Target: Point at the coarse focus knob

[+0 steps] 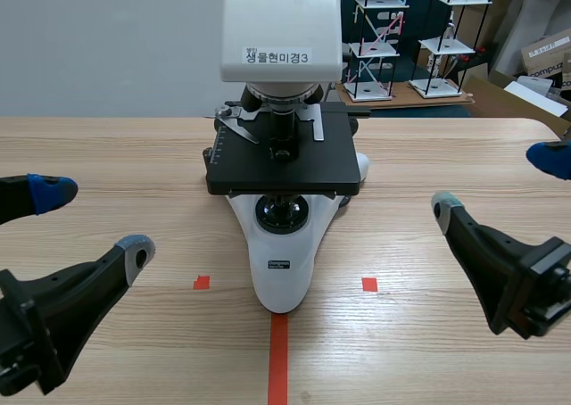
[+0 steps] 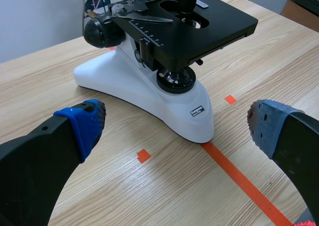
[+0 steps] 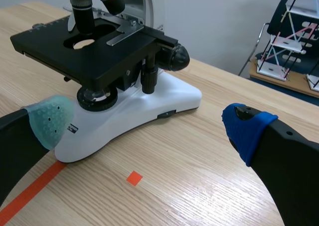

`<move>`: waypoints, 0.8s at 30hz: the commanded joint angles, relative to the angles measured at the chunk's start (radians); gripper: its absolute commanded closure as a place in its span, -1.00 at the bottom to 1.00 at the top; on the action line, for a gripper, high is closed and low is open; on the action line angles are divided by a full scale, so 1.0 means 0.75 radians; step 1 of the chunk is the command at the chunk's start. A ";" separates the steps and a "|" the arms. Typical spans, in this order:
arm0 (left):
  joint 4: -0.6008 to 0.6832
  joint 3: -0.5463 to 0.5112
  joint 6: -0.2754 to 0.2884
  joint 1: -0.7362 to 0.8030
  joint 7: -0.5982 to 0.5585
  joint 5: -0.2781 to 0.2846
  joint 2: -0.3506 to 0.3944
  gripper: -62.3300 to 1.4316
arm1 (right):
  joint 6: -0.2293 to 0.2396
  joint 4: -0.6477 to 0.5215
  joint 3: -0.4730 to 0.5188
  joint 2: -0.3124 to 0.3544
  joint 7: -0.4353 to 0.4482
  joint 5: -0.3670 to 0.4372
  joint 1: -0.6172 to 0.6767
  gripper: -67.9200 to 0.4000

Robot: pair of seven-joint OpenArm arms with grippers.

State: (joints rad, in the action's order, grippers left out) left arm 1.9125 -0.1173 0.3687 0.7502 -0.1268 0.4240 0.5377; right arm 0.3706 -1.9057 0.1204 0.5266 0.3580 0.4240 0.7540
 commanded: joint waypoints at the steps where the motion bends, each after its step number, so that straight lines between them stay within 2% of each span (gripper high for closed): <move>1: 0.017 -0.004 0.002 0.000 -0.018 0.009 -0.004 -0.93 | -0.004 -0.024 0.004 0.014 0.000 0.019 -0.005 -1.00; 24: 0.017 -0.004 0.002 -0.001 -0.019 0.009 -0.004 -0.93 | -0.020 -0.024 0.010 0.026 0.009 0.018 -0.005 -0.99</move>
State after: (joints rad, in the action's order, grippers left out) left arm 1.9125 -0.1173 0.3687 0.7502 -0.1268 0.4240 0.5377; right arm 0.3607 -1.9057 0.1204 0.5289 0.3424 0.4274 0.7540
